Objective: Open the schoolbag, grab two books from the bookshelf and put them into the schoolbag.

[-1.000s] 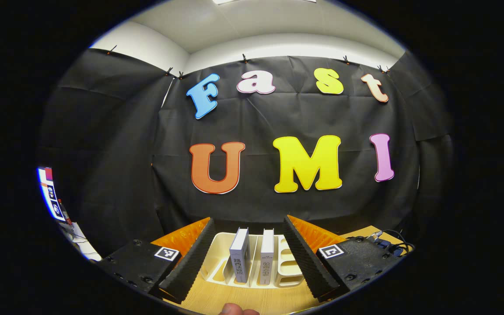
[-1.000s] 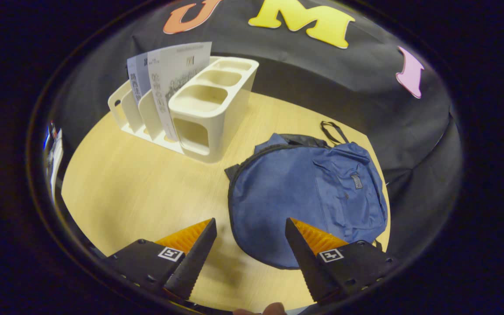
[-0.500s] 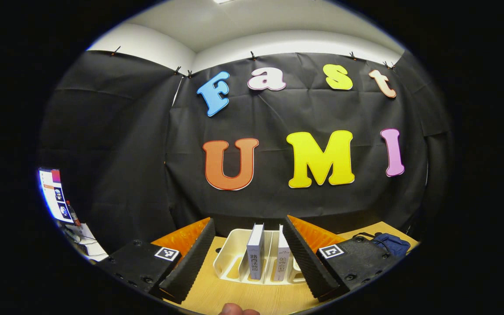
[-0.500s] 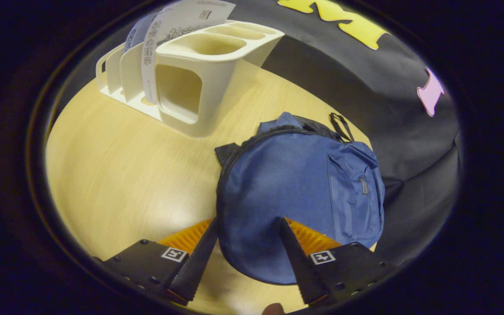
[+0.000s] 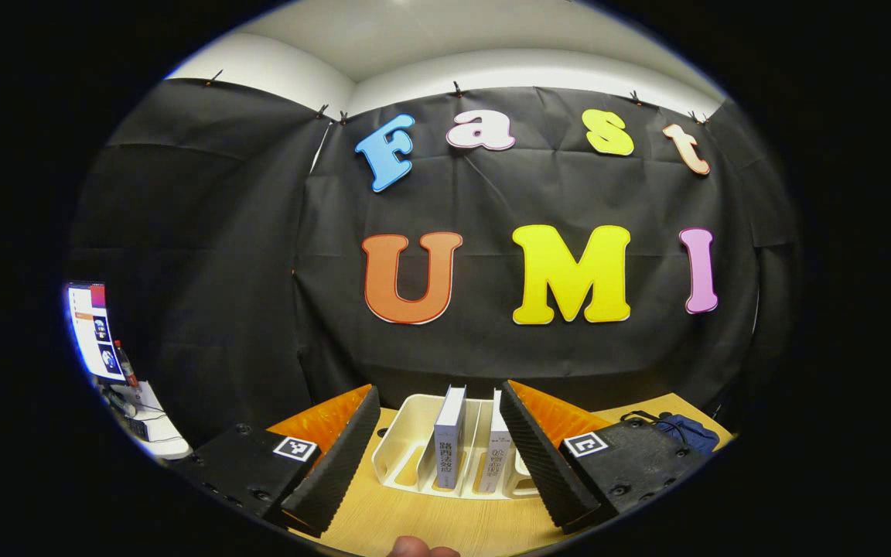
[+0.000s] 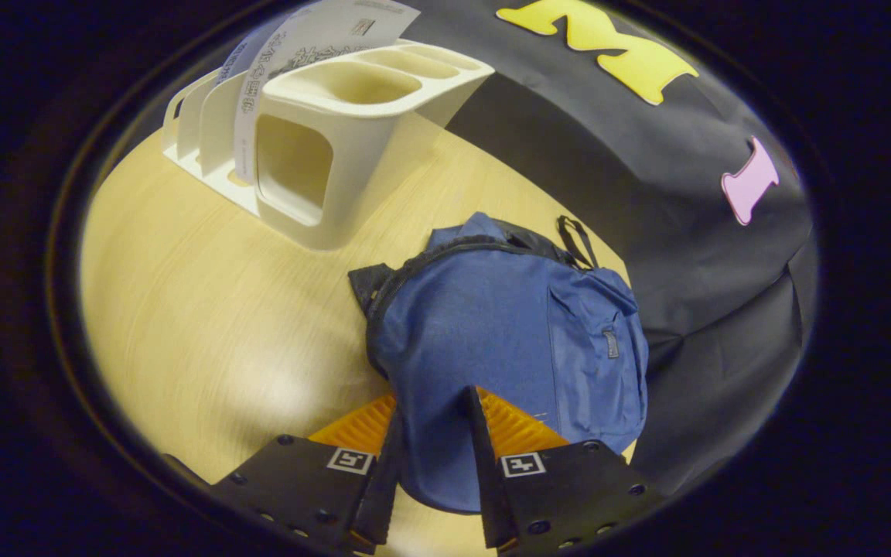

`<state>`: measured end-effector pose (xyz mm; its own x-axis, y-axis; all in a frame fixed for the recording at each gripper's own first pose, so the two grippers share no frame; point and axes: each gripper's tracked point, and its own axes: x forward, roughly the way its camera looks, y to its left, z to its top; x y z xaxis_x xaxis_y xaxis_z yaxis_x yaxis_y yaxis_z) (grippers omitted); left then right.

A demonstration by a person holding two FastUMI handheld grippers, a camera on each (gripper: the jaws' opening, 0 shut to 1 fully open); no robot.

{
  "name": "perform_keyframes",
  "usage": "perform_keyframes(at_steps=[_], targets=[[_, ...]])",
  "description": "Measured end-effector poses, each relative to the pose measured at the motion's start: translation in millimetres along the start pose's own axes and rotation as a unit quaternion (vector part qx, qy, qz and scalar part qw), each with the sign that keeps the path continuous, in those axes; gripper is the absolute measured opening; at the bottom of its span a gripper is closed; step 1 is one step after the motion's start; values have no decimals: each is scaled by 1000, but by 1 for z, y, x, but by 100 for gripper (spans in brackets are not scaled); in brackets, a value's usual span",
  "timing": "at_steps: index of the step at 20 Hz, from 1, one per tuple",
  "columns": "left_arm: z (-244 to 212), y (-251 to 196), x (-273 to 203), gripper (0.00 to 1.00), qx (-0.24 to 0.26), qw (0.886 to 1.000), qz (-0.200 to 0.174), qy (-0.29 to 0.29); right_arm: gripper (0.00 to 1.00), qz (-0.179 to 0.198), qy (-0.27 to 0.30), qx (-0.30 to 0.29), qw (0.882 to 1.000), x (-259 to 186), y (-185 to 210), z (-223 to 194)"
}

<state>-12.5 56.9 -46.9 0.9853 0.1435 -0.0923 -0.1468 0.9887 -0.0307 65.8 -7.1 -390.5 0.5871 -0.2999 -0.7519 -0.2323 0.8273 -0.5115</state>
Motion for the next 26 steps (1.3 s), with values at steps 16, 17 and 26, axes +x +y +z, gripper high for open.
perform_keyframes(at_steps=[16,17,26], targets=[[-34,-6,30,100,-11,998,-23,64,0,88,-37,99,990,-63,-82,27],[-36,-8,35,100,-12,997,-29,73,0,89,-40,103,990,-67,-89,28],[-69,-40,95,100,-24,981,-71,176,0,84,-70,134,985,-98,-181,37]])
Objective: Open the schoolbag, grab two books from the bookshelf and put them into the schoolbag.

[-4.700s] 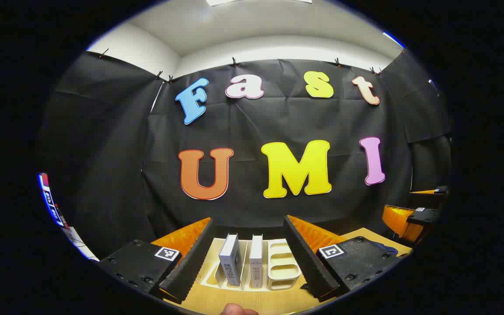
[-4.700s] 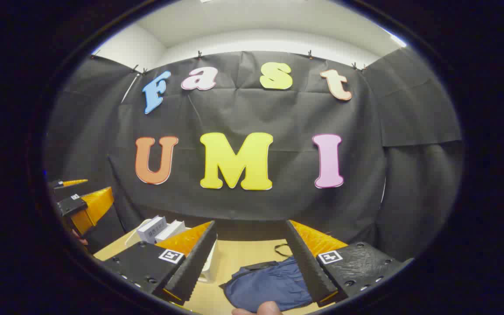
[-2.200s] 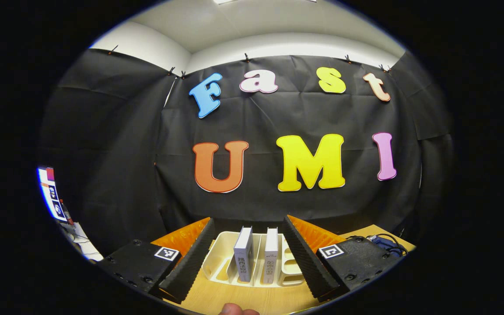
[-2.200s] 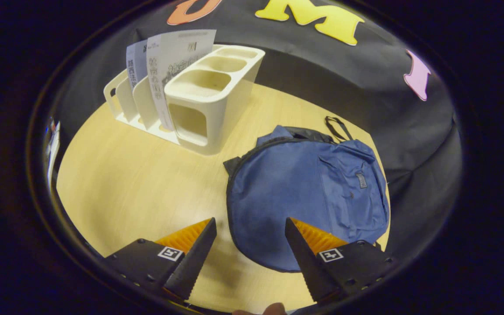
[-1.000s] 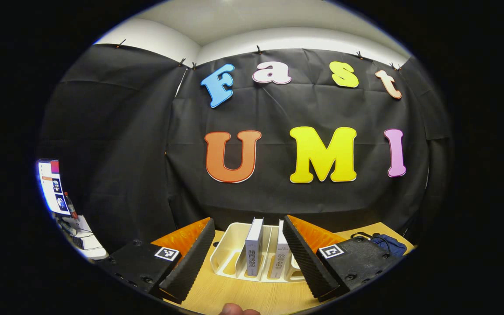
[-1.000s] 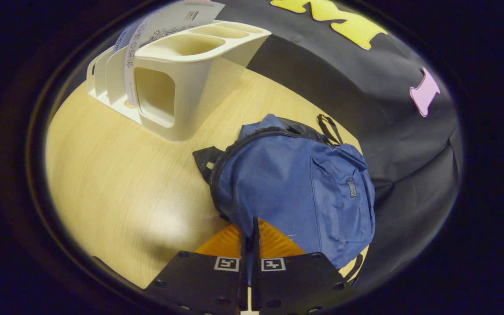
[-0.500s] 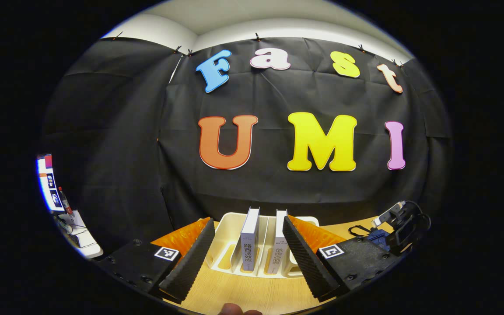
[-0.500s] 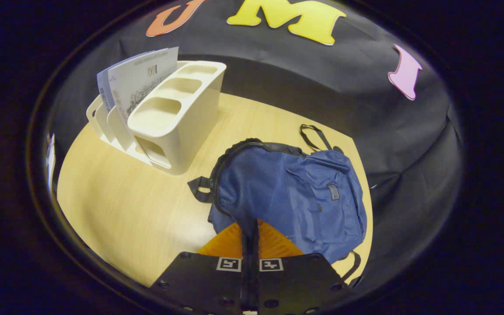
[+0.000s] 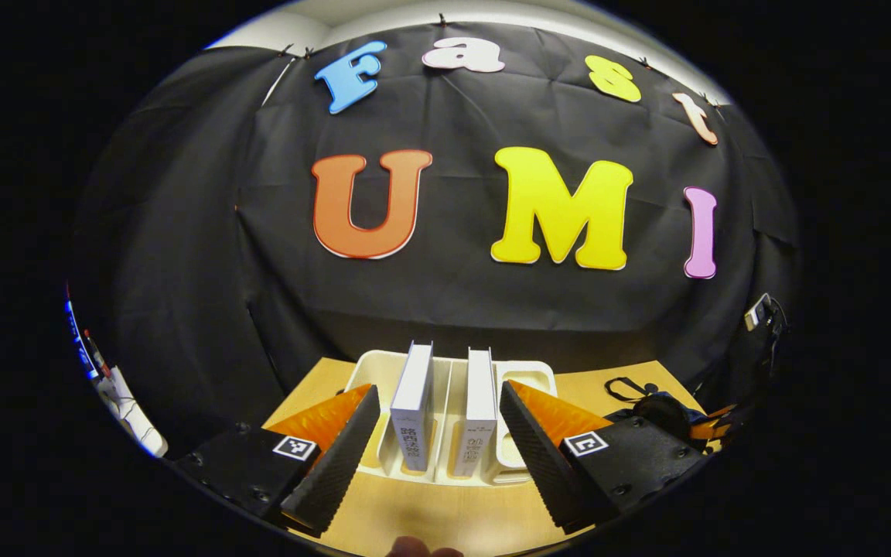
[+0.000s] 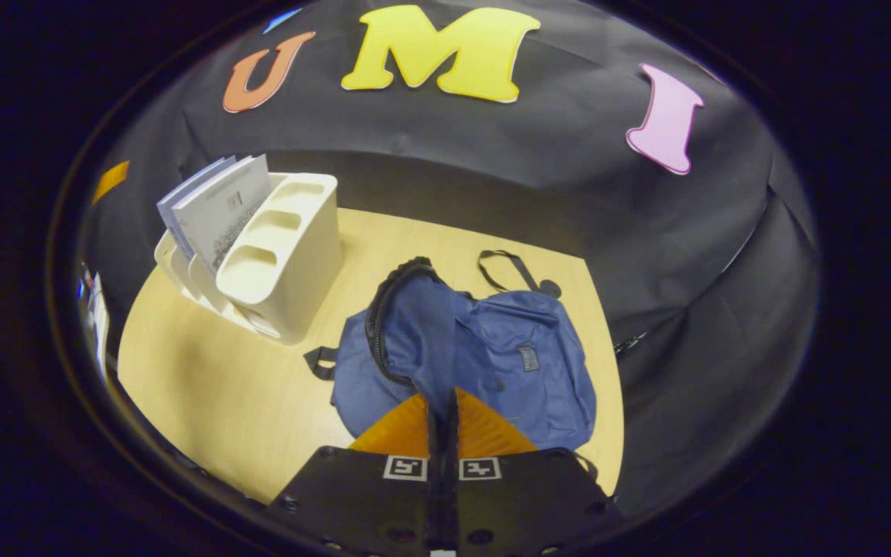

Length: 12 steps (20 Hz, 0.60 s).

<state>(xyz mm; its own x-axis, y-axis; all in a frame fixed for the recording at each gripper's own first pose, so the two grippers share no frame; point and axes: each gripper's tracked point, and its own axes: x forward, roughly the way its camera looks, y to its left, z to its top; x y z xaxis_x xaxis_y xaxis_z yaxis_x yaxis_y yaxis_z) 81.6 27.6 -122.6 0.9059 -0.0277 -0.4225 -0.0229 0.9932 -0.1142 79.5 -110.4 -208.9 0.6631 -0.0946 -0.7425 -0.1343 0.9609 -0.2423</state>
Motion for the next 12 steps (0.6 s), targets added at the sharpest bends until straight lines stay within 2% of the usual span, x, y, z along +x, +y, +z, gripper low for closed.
perform_keyframes(at_steps=[7,12], targets=[[-20,-32,53,100,3,995,-34,99,0,-28,-15,16,999,-9,-63,12],[-45,-40,82,100,18,987,-31,156,0,-29,-16,37,999,-8,-83,5]])
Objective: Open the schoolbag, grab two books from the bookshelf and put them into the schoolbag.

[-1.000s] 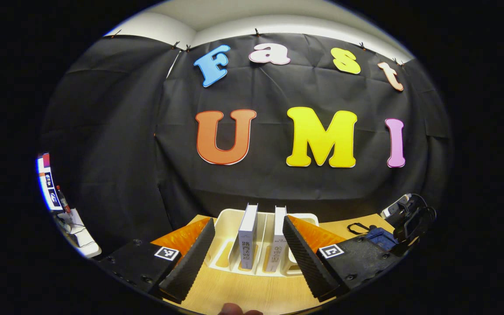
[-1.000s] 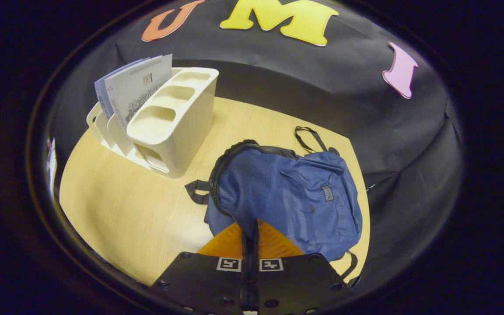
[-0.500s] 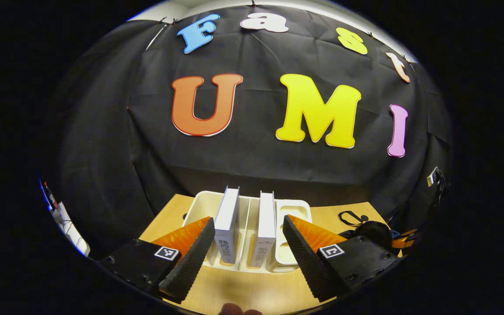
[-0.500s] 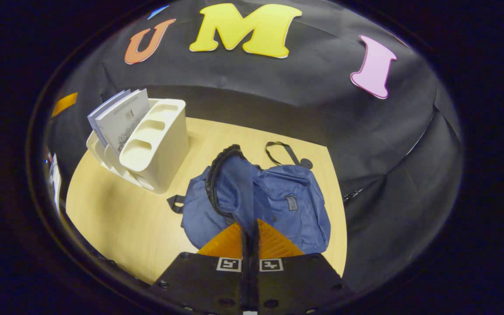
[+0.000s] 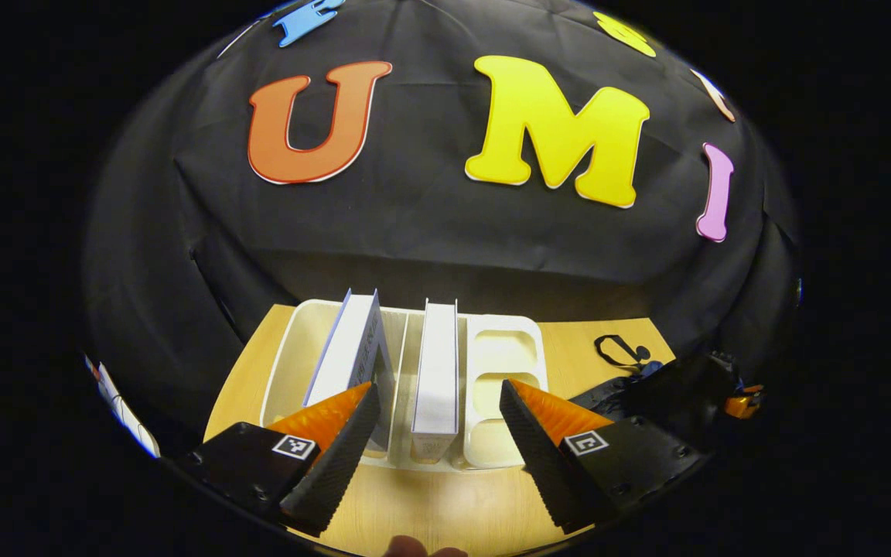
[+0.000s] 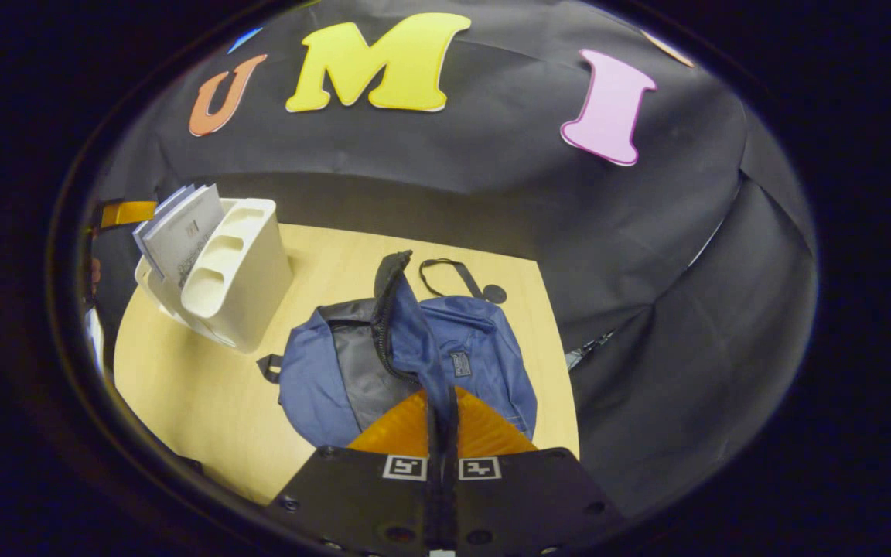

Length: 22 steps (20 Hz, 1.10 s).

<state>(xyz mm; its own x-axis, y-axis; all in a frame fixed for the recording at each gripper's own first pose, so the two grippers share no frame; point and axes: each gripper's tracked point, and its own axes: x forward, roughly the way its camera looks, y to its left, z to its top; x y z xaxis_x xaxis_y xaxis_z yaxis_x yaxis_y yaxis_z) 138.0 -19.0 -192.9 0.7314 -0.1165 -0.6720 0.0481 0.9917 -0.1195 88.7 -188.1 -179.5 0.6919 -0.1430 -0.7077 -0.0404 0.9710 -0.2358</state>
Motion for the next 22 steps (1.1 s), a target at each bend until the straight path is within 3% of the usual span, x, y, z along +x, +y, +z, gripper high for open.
perform_keyframes(at_steps=[5,10,18,22], targets=[[-8,-1,29,100,25,999,11,35,0,0,-4,2,1000,0,-9,-2],[-23,8,55,99,13,997,22,74,0,4,-2,7,1000,-1,-13,-3],[-34,15,80,81,22,994,29,103,0,10,3,7,1000,1,-14,-5],[-40,10,84,75,14,989,2,149,0,14,5,5,1000,0,-15,-6]])
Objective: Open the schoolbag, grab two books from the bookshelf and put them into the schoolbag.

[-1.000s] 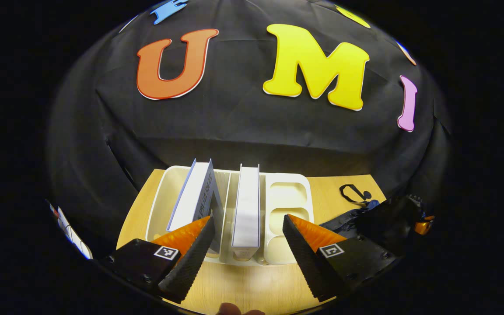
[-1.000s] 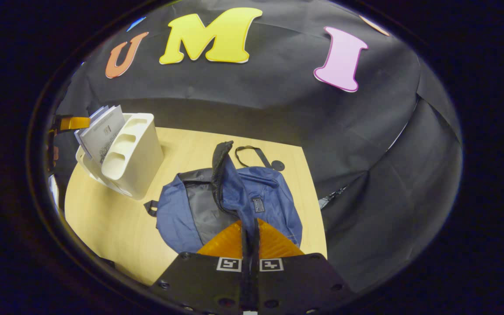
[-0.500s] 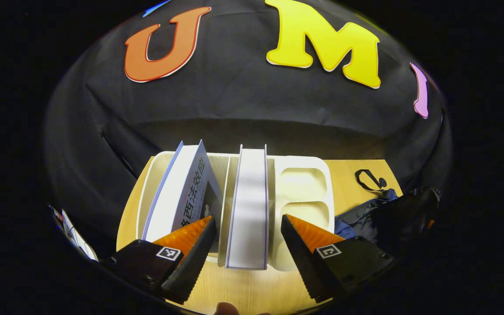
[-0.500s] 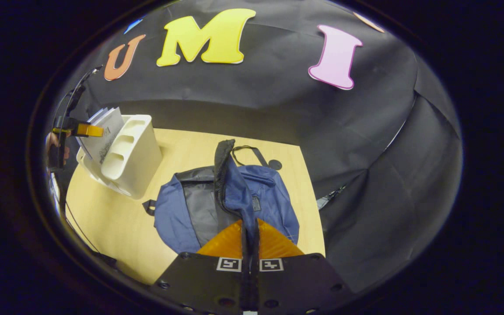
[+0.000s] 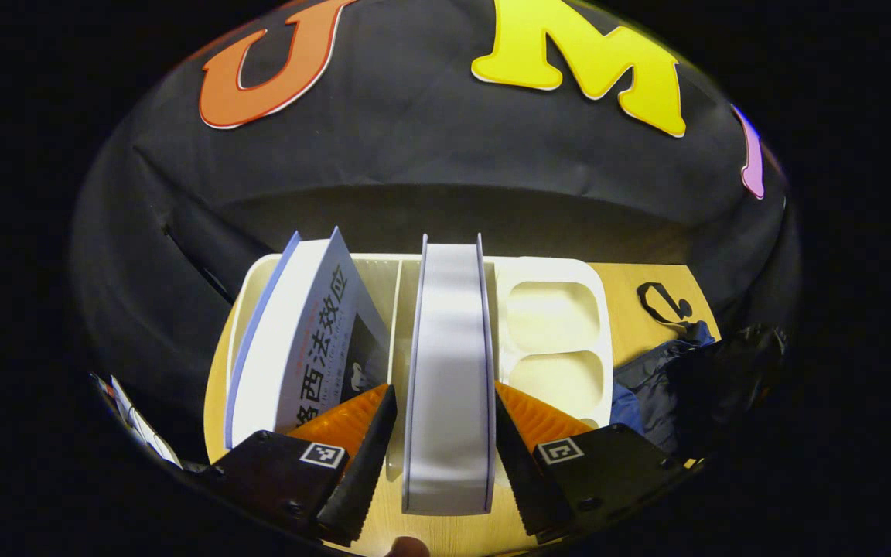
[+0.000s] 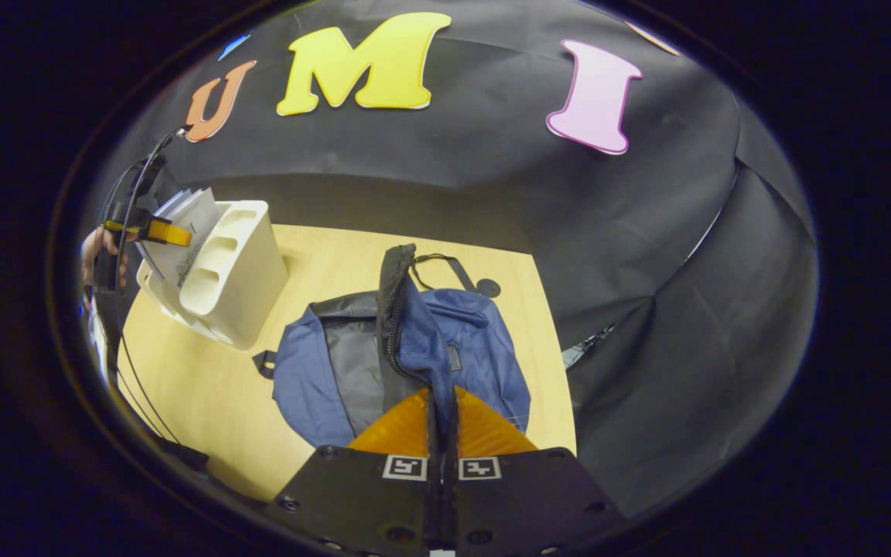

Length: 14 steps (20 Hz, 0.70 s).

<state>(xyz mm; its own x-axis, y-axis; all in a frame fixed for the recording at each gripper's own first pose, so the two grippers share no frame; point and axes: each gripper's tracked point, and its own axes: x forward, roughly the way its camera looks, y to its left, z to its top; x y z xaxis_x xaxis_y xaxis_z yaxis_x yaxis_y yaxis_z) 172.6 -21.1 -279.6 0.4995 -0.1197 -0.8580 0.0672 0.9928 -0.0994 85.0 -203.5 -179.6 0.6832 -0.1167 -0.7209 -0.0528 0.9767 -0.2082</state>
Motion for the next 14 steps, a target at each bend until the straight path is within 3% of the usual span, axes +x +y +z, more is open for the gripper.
perform_keyframes(at_steps=[6,10,14], targets=[[2,3,9,72,73,994,5,78,0,16,4,4,1000,5,10,-2],[-4,0,7,54,64,986,-3,154,0,33,11,15,999,10,17,-7],[-17,1,12,52,74,978,-4,197,0,31,9,15,999,7,14,-10]])
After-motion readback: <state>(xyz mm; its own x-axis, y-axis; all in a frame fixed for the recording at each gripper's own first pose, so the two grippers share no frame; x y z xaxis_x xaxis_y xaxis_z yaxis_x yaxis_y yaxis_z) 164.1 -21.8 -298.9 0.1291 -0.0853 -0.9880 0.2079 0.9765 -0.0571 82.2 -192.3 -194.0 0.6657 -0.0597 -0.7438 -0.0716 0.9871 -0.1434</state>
